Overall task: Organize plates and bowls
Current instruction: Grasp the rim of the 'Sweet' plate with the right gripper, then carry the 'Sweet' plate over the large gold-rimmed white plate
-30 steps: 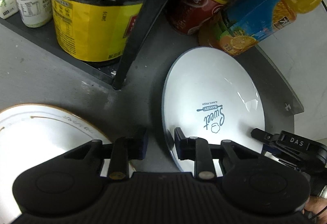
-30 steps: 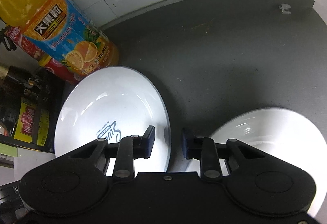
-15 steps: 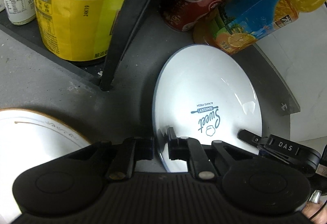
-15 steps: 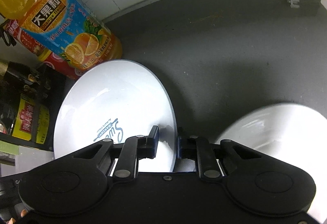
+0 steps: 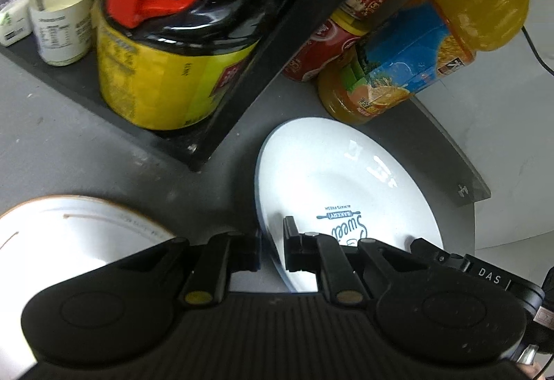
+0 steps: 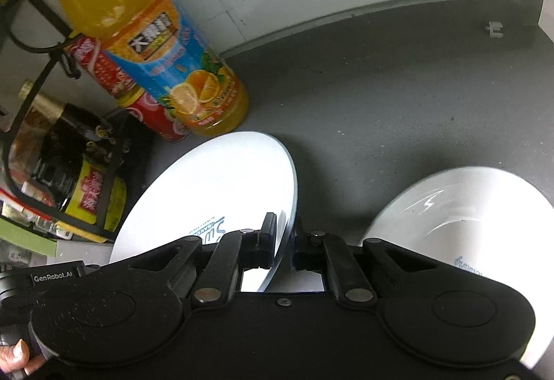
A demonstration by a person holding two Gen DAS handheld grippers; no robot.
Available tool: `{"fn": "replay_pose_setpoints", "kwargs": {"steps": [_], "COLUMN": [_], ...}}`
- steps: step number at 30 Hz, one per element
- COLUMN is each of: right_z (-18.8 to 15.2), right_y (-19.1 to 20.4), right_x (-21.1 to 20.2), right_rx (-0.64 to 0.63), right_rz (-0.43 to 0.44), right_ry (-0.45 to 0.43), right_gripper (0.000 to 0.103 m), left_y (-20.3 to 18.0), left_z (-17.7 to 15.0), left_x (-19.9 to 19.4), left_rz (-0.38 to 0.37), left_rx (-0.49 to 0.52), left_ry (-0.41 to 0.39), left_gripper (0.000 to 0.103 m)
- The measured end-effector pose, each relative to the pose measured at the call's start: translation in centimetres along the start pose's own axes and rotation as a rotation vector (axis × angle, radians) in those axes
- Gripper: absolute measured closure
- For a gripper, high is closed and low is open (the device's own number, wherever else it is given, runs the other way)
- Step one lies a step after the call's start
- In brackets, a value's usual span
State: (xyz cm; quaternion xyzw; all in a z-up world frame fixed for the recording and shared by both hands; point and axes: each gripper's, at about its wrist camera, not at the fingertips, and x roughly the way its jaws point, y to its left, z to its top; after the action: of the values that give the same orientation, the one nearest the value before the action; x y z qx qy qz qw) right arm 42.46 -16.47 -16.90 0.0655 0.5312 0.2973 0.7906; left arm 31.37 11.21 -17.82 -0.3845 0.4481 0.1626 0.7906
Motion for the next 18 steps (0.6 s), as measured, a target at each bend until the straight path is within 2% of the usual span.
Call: {"fn": "replay_pose_setpoints", "kwargs": {"steps": [18], "right_z": [-2.7], "right_y": [2.4], "right_x": [-5.4], "right_rx": [-0.056], "right_rz": [0.069], "right_ry": [-0.04], "right_gripper": [0.095], "left_y": [0.7], "left_z": [-4.4], "left_x": [-7.0], "left_rz": [0.011], "left_rx": [-0.026], "left_ry": [-0.072], "left_gripper": [0.093]}}
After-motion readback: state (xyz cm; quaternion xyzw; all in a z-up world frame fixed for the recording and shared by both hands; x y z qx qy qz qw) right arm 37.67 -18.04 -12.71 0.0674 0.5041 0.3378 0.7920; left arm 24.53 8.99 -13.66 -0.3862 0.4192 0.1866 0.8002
